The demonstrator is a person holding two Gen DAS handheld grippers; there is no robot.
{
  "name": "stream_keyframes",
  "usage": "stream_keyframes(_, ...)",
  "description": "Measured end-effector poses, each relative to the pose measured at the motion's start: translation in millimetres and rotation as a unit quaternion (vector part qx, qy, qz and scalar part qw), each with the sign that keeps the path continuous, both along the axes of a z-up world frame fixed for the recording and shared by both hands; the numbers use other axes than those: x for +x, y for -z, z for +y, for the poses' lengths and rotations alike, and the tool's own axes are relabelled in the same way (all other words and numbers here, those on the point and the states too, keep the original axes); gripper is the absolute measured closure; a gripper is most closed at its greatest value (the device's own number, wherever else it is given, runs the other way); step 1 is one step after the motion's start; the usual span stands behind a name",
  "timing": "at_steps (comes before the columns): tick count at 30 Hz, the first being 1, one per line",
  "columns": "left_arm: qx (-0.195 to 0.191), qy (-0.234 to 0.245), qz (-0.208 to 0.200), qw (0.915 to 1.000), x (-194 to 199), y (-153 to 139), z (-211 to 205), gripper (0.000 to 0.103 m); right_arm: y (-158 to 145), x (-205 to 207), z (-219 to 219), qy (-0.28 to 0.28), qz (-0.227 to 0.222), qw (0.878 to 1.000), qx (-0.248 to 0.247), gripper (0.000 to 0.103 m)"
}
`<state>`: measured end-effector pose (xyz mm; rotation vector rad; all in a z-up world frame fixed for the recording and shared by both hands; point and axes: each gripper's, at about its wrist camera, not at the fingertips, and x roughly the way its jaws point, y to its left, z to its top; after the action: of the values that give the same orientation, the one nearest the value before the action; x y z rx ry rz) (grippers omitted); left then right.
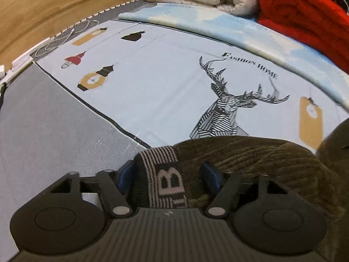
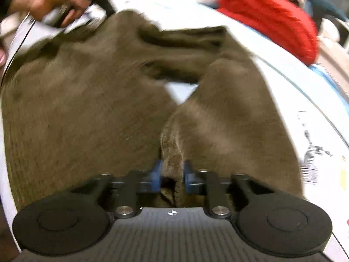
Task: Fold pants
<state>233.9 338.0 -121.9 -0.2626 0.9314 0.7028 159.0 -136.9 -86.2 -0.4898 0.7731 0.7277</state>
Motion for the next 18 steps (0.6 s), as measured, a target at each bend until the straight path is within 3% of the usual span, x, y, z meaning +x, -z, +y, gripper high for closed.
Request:
stream_keyframes(3, 0.008, 0.001, 0.000, 1.0000, 4.7, 1.9, 0.7, 0.026, -47.0, 15.5, -49.3, 0.092, -0.017, 0.991, 0.093, 0.088)
stream_keyframes(6, 0.010, 0.003, -0.001, 0.9999, 7.1, 2.2, 1.0, 0.025, -104.4, 28.5, -114.0, 0.186, -0.051, 0.966, 0.171, 0.088)
stream_keyframes(9, 0.014, 0.008, 0.001, 0.9999, 8.4, 2.8, 1.1, 0.025, -159.6, 48.5, -180.0, 0.264, -0.061, 0.940, 0.209, 0.089)
stream_keyframes(12, 0.019, 0.015, 0.002, 0.9997, 8.2, 3.0, -0.2, 0.025, -212.2, 71.2, -232.8, 0.326, -0.075, 0.916, 0.219, 0.089)
stream_keyframes(14, 0.021, 0.022, 0.000, 0.9995, 8.3, 3.0, -1.5, 0.024, -238.0, 89.5, -257.0, 0.357, -0.087, 0.909, 0.198, 0.089)
stream_keyframes(18, 0.029, 0.055, -0.002, 0.9981, 12.3, 2.8, -10.8, 0.024, -235.4, 141.4, -282.0, 0.430, -0.056, 0.891, 0.134, 0.089)
